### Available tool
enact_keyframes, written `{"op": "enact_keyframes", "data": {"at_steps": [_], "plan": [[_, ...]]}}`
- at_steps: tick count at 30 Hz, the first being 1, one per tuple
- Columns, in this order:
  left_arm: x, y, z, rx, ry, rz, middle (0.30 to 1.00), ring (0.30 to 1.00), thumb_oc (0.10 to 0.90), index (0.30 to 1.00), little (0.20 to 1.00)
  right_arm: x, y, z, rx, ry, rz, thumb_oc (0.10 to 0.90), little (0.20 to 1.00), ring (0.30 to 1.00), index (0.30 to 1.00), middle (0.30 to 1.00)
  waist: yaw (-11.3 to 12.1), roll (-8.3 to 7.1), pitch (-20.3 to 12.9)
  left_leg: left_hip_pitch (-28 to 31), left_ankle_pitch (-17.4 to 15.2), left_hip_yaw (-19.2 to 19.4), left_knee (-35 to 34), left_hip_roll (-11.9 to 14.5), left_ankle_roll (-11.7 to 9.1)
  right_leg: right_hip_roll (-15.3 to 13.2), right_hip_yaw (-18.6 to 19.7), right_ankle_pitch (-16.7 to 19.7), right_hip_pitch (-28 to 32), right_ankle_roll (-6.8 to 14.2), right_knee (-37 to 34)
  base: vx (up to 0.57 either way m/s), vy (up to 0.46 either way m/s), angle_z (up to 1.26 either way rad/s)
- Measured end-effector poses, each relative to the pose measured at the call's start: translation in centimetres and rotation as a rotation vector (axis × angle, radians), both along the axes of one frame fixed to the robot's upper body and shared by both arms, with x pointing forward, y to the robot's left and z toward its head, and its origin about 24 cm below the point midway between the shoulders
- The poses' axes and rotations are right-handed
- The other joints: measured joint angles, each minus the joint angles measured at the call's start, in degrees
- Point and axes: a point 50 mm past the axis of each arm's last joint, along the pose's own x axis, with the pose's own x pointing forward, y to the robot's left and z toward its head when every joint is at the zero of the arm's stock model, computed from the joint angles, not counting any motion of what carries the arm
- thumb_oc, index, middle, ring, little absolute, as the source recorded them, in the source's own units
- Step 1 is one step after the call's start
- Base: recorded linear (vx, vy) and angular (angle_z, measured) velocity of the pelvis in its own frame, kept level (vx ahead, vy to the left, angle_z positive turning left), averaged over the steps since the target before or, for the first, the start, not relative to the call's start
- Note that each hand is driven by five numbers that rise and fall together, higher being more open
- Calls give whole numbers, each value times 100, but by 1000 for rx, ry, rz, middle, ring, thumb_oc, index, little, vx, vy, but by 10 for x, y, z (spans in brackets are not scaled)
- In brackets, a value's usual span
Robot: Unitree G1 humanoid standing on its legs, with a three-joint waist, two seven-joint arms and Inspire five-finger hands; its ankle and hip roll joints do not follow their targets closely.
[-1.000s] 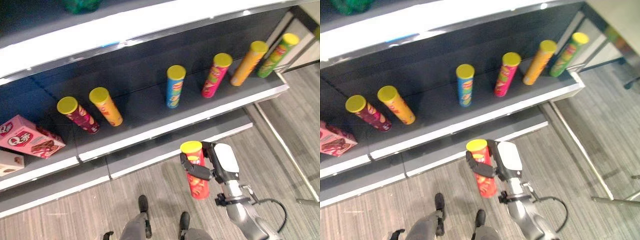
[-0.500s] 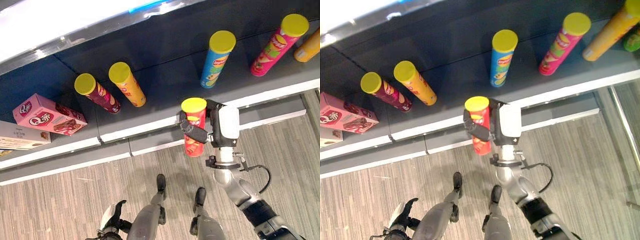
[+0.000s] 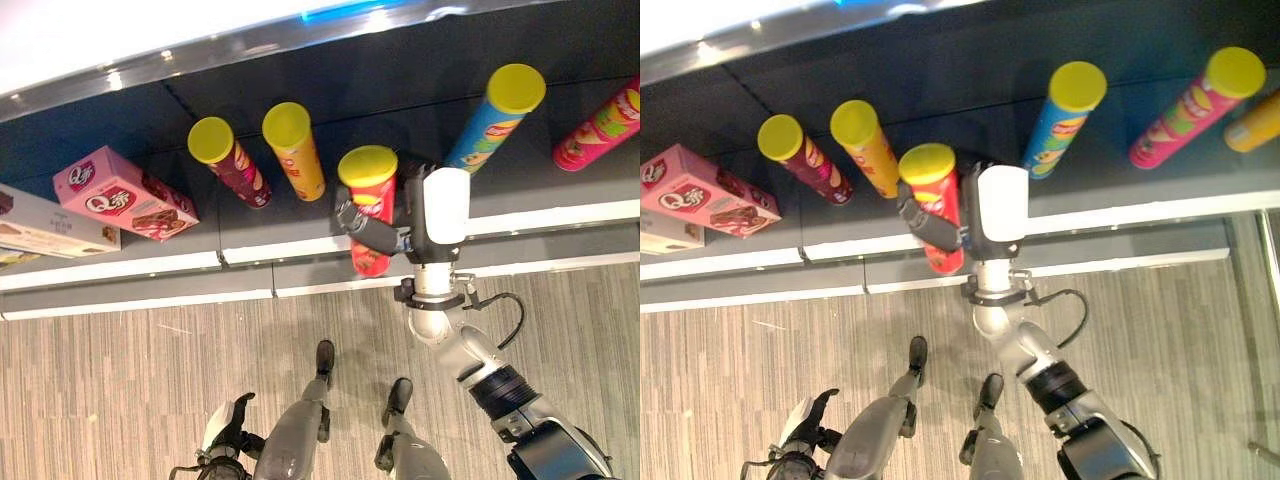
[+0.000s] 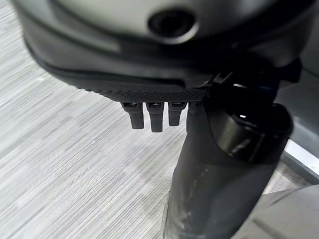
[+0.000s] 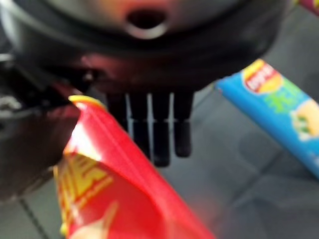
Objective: Put the goods on the table back onto the shelves and tidy them up.
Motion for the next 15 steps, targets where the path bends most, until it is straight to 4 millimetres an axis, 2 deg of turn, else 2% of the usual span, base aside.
{"op": "enact_keyframes", "data": {"at_steps": [3,8,10,15], "plan": [[-9,3,-5,14,42,9,900,900,800,900,900,0,1,10,35,-77,-25,400,300,300,300,300,19,-56,34,-24,3,2,0,-16,0,-15,3,0,-20,0,0,11,-2,0],[-7,2,-4,15,34,6,900,900,800,900,900,-2,-5,20,53,-192,-85,400,300,300,300,300,83,-53,36,-149,22,-1,0,-21,2,-17,1,-1,-141,1,0,6,-2,0],[-2,1,-3,12,19,2,900,900,800,900,900,-2,-12,25,38,-231,-132,400,300,300,300,300,149,0,92,-168,26,-16,0,-27,6,-17,-14,-1,-148,1,0,27,-12,5],[2,-1,-1,23,0,-9,900,900,800,900,900,-1,-13,33,33,-275,-138,400,300,300,300,300,159,116,226,-203,27,-66,1,-33,7,-18,-51,-1,-166,1,0,12,-5,4]]}}
